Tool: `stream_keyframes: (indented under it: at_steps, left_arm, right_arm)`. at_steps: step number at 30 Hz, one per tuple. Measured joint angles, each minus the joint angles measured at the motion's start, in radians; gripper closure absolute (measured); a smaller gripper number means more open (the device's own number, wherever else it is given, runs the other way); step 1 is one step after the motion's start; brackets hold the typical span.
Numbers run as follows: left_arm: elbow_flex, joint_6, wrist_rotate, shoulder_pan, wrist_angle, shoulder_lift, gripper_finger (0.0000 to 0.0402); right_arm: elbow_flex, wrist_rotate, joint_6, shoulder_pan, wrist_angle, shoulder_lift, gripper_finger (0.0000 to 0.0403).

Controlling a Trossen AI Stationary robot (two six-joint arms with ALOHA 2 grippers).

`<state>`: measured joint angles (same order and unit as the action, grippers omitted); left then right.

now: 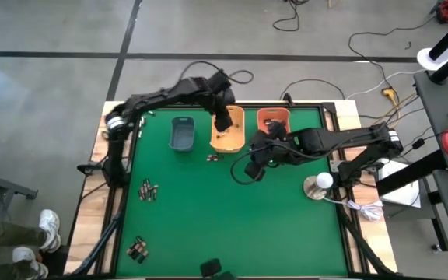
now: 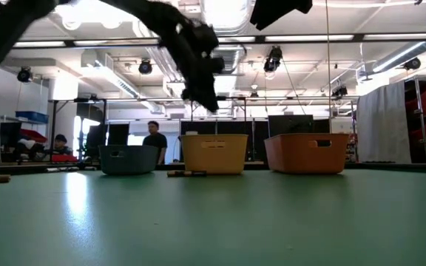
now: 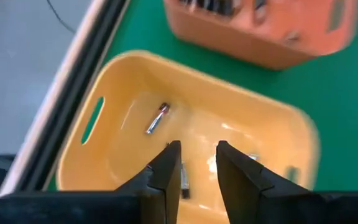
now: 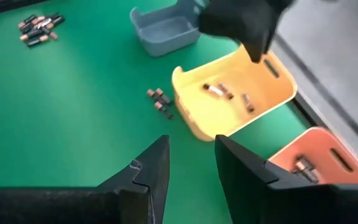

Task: Sort batteries
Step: Put the gold battery into the blue bin

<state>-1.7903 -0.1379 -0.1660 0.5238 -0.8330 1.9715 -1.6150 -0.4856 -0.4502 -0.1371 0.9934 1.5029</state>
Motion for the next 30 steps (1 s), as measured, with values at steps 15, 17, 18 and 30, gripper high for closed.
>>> stream_keyframes:
  at_steps: [15, 17, 18, 30]
  left_arm:
    - [0.75, 0.184, 0.032, -0.076, 0.212, -0.64, 0.0324]
    - [0.855, 0.207, 0.052, -0.1, 0.253, -0.692, 0.0324]
    - [0.901, 0.212, 0.051, -0.114, 0.282, -0.717, 0.0324]
    - [1.169, 0.337, 0.131, -0.199, 0.611, -0.715, 0.0268]
  right_arm:
    - [0.0, -0.156, 0.123, 0.0, -0.016, -0.016, 0.0273]
    - [0.0, -0.171, 0.139, 0.0, -0.024, -0.015, 0.028]
    - [0.0, -0.172, 0.148, 0.0, -0.033, -0.015, 0.0283]
    - [0.0, -0.17, 0.156, 0.0, -0.098, -0.015, 0.0317]
